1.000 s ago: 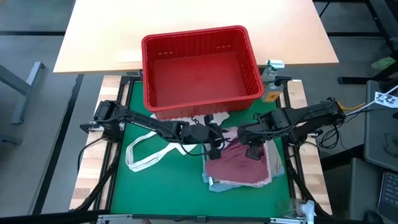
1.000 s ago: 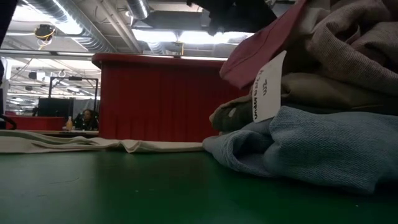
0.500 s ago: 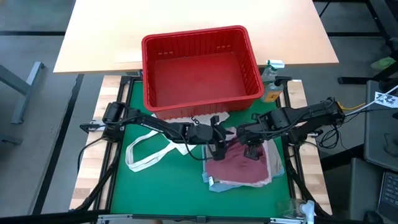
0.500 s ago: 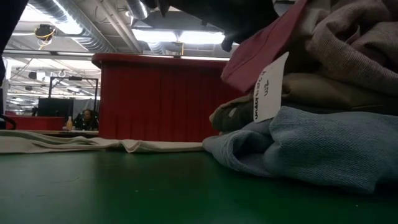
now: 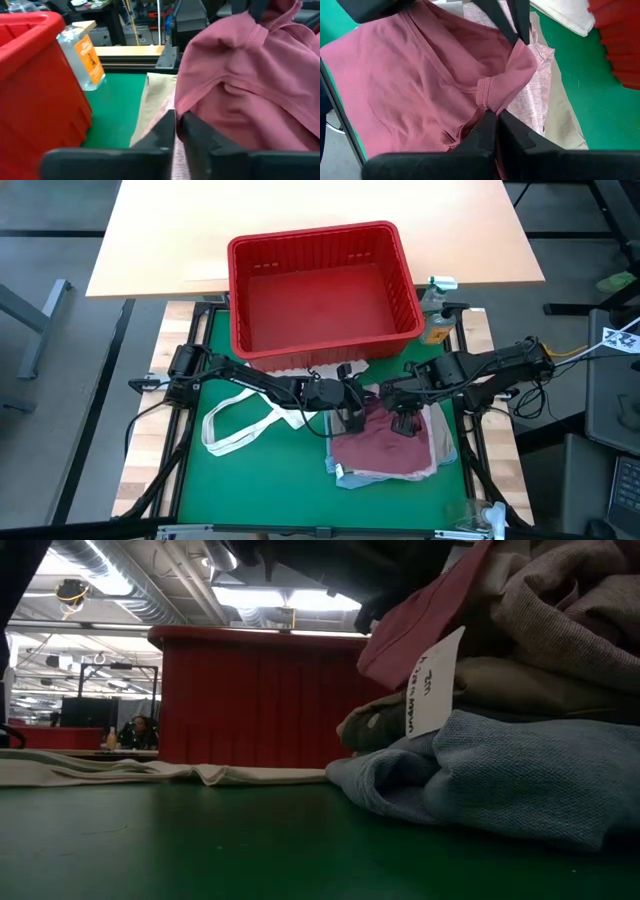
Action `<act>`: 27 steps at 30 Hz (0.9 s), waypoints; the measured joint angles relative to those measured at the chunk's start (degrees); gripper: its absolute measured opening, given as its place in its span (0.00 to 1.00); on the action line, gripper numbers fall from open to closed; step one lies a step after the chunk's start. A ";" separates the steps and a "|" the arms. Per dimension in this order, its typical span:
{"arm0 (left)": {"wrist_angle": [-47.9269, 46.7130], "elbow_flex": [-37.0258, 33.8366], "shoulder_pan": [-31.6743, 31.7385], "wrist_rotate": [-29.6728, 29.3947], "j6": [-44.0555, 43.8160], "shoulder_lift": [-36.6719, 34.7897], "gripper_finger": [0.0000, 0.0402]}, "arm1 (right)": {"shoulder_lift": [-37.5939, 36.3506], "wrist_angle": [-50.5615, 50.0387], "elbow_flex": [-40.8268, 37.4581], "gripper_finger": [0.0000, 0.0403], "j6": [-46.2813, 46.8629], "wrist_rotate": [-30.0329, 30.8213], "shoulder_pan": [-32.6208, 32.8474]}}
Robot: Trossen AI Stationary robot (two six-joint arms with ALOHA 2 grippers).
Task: Fold laundry
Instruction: Fold the red underwear
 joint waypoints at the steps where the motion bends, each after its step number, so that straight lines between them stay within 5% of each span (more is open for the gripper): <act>1: 0.02 0.01 -0.03 -0.51 -0.01 0.00 0.04 | 0.00 0.00 0.00 0.03 0.02 0.03 0.00; 9: -1.14 0.00 -0.03 -6.41 1.14 -0.63 0.01 | 0.02 0.00 0.00 0.04 1.62 -0.11 0.00; 20: -6.95 0.00 -0.01 -13.26 1.33 -1.70 0.00 | 0.02 -1.58 0.00 0.28 3.17 -3.84 -0.04; 27: -14.66 -0.01 0.01 -18.14 1.27 -1.70 0.00 | -0.59 -5.68 -0.59 0.30 5.97 -6.13 1.21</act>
